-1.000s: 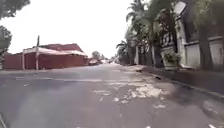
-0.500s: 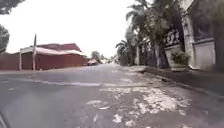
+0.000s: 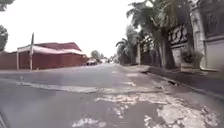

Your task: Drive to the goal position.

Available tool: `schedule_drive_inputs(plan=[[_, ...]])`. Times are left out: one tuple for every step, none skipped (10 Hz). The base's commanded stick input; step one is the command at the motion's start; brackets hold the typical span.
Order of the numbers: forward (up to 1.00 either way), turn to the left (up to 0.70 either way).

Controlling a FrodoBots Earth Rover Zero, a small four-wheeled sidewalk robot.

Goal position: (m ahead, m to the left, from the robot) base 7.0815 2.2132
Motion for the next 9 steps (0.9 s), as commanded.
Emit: schedule_drive_inputs(plan=[[1.00, 0.00], [1.00, 0.00], [1.00, 0.00], [1.00, 0.00], [1.00, 0.00], [1.00, 0.00], [1.00, 0.00], [1.00, 0.00], [1.00, 0.00]])
